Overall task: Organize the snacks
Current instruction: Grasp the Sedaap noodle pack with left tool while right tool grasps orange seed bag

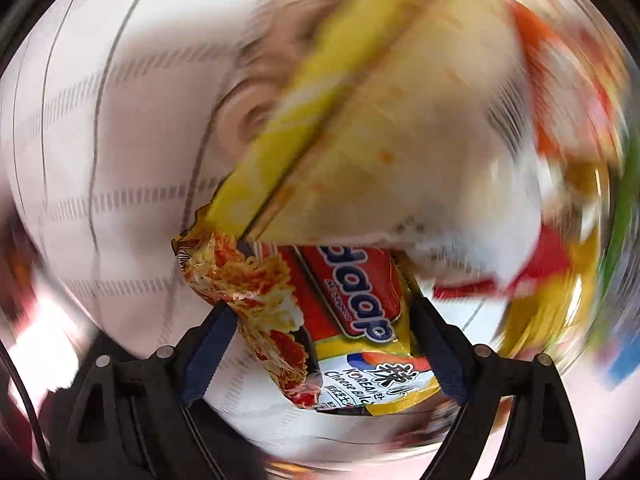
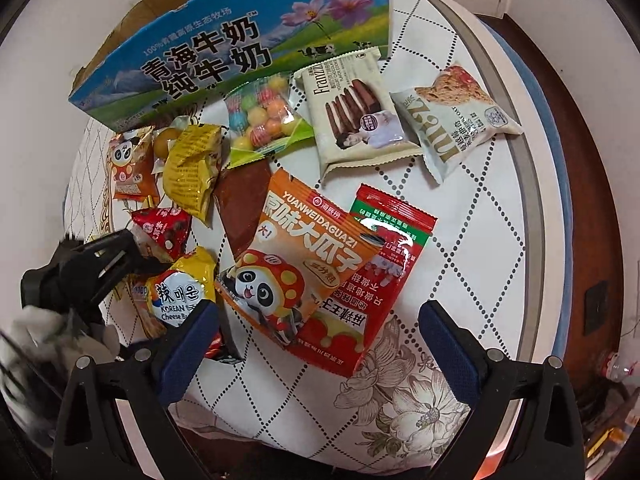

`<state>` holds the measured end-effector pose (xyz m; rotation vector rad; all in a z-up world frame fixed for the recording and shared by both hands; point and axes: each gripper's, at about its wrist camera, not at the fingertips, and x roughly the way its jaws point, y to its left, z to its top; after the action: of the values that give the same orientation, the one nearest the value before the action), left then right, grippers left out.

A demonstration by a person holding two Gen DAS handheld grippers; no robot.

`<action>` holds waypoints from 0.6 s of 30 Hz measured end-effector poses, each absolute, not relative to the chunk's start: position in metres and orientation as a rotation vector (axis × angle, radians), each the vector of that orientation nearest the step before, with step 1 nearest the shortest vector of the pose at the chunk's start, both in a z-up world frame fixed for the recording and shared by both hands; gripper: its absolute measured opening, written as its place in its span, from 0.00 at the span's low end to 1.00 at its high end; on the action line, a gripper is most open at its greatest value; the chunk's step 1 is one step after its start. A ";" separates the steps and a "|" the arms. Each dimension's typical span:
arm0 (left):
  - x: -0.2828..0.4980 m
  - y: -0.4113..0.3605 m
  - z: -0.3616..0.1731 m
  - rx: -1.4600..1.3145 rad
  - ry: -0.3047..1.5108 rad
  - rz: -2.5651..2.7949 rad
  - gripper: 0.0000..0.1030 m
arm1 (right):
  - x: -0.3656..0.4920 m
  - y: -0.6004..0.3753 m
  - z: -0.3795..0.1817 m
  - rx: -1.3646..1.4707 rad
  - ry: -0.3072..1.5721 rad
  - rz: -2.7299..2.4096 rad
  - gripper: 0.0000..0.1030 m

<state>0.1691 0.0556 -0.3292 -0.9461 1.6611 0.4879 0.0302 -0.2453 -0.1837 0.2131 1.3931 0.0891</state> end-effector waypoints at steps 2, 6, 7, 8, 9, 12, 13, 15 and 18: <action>0.179 0.037 -0.317 -0.680 1.683 0.389 0.86 | 0.029 -0.243 -0.182 0.206 1.398 0.083 0.99; 0.178 -0.011 -0.299 -0.089 1.682 0.137 0.85 | 0.029 -0.242 -0.187 0.225 1.410 0.033 0.99; 0.172 -0.023 -0.297 0.081 1.669 0.073 0.85 | 0.031 -0.243 -0.189 0.250 1.418 0.014 0.99; 0.166 -0.031 -0.296 0.189 1.654 0.031 0.85 | 0.032 -0.244 -0.192 0.276 1.425 0.004 0.99; 0.159 -0.038 -0.297 0.299 1.634 -0.011 0.86 | 0.034 -0.244 -0.194 0.296 1.431 -0.004 0.99; 0.149 -0.036 -0.294 0.326 1.600 -0.039 0.89 | 0.047 -0.240 -0.204 0.339 1.432 -0.035 0.97; 0.147 -0.027 -0.295 0.257 1.607 -0.028 0.90 | 0.053 -0.238 -0.208 0.349 1.428 -0.049 0.96; 0.147 -0.003 -0.298 0.102 1.617 0.000 0.91 | 0.062 -0.233 -0.217 0.362 1.435 -0.067 0.79; 0.150 0.025 -0.302 -0.110 1.632 0.031 0.92 | 0.072 -0.220 -0.229 0.303 1.452 -0.086 0.68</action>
<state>0.1501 0.0246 -0.3018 -0.1097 1.6321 0.0310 0.0724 -0.2203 -0.2292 0.3032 1.4523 -0.0856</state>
